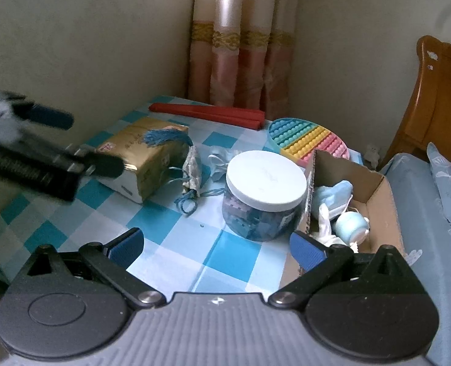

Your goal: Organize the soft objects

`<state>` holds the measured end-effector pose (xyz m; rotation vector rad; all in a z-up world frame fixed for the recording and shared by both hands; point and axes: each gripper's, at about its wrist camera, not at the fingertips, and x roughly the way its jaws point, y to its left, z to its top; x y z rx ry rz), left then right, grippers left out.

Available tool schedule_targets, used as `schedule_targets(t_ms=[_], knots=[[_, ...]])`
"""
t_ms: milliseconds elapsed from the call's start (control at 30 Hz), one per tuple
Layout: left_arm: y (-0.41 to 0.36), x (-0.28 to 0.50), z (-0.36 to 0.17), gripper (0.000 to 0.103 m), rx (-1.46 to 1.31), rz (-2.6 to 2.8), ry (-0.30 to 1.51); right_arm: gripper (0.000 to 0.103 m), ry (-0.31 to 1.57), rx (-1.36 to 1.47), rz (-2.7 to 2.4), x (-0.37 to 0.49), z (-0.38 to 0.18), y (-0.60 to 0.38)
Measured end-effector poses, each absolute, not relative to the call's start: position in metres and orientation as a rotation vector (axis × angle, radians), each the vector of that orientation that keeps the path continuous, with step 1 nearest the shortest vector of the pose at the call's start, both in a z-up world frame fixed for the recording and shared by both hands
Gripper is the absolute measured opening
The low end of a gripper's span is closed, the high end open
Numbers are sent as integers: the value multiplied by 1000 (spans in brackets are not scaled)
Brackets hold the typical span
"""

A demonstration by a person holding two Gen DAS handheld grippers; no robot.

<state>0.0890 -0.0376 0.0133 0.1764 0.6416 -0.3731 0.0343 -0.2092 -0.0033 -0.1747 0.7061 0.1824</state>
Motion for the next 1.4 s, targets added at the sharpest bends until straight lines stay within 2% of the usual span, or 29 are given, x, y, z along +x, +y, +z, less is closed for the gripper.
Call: schedule_targets(t_ms=[267, 533, 600, 667, 1233, 1400], knots=[[-78, 125, 9, 99, 198, -412, 717, 103, 676, -157, 195, 21, -11, -224], [-102, 148, 5, 73, 141, -387, 811, 103, 666, -118, 230, 19, -15, -235], [-108, 153, 2, 60, 160, -376, 837, 103, 659, -107, 234, 18, -15, -235], [-112, 158, -2, 52, 182, -359, 861, 103, 653, -97, 236, 16, -15, -236], [-135, 187, -36, 49, 211, -221, 871, 103, 649, -57, 227, 11, -17, -246], [-137, 191, -42, 41, 220, -214, 883, 103, 649, -31, 225, 14, -18, -250]])
